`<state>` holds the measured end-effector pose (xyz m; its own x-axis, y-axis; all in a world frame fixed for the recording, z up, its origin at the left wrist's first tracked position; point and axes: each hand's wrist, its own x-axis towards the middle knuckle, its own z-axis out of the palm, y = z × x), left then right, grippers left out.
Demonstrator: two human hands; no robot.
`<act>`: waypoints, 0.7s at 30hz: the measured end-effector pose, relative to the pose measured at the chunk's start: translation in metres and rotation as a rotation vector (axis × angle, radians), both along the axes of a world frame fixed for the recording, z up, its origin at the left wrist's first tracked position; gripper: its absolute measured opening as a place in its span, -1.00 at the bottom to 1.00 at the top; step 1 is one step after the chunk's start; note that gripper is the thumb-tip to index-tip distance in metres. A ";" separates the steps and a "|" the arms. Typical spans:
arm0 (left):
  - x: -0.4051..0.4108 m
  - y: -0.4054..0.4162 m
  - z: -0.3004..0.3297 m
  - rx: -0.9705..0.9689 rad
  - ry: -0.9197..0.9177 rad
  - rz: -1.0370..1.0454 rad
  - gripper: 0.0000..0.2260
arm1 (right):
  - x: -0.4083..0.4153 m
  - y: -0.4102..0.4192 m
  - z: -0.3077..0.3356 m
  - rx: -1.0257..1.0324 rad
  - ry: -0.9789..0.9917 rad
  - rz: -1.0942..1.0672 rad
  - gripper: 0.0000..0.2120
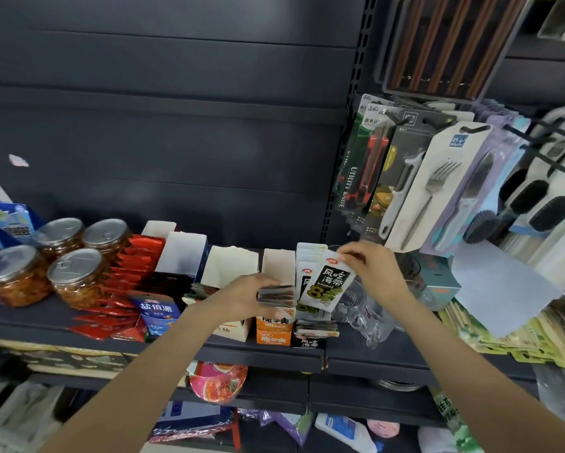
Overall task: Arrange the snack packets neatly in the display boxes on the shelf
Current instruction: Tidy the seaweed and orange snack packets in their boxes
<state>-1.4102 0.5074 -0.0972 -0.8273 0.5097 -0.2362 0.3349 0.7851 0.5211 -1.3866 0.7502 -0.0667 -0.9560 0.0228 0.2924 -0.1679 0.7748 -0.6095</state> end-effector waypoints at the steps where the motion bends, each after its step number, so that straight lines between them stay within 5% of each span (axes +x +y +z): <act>1: -0.002 0.001 0.001 0.001 0.004 -0.004 -0.44 | -0.002 -0.004 -0.002 0.045 -0.026 0.029 -0.84; 9: -0.010 0.002 0.003 0.024 -0.037 -0.015 -0.53 | -0.023 -0.026 -0.036 0.324 -0.251 0.064 -0.79; 18: -0.014 0.000 -0.003 0.047 -0.052 -0.028 -0.59 | -0.043 -0.030 -0.059 0.470 -0.016 0.013 -0.88; 21: -0.014 0.001 0.000 0.036 -0.032 -0.053 -0.61 | -0.047 -0.027 -0.065 0.570 -0.024 0.018 -0.67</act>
